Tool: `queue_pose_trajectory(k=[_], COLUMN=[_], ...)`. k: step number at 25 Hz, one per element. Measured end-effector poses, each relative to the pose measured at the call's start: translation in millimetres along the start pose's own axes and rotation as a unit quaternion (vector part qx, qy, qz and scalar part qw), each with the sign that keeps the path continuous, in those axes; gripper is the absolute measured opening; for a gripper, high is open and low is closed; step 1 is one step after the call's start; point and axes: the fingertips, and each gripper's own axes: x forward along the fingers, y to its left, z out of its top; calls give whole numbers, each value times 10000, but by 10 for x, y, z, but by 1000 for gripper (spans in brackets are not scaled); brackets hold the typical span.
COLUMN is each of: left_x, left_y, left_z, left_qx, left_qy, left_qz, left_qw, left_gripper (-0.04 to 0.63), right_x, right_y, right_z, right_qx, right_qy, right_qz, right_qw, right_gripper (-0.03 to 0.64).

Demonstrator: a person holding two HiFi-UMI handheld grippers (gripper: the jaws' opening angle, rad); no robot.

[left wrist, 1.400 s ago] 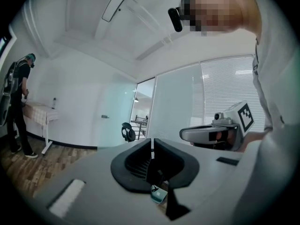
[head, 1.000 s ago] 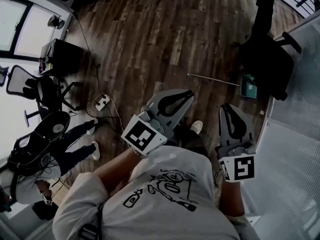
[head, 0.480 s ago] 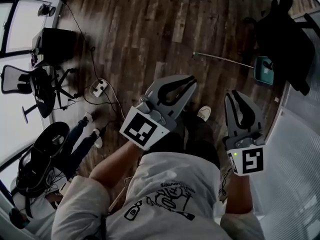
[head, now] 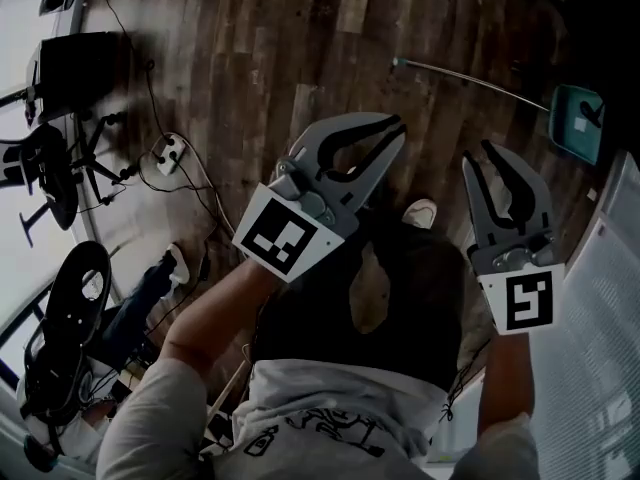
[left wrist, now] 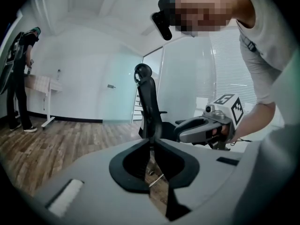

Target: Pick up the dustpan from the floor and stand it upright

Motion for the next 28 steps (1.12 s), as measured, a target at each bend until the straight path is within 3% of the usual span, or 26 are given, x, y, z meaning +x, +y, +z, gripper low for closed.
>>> queue_pose_trajectory(k=[5, 11, 16, 19, 28], left_x=[511, 1046, 1492, 1749, 2327], left_y=[459, 1022, 1289, 1427, 1945], left_z=[-1061, -2355, -3255, -3667, -4804], left_qx=[265, 633, 758, 825, 554], left_qy=[180, 228, 338, 265, 600], left_qz=[-223, -286, -281, -197, 146], left_qw=[9992, 9973, 9962, 9960, 9966], left_gripper=[18, 18, 40, 88, 117], right_x=[668, 1461, 2029, 2286, 2508], right_y=[-282, -517, -695, -749, -877], right_z=[-1015, -2158, -2893, -3241, -3731], right_qx=[-324, -68, -254, -264, -132], right_qy=[21, -197, -229, -289, -388], right_qz=[181, 269, 311, 315, 301], right_qw=[9993, 9994, 9989, 9987, 9987], right_gripper=[81, 92, 95, 95, 95])
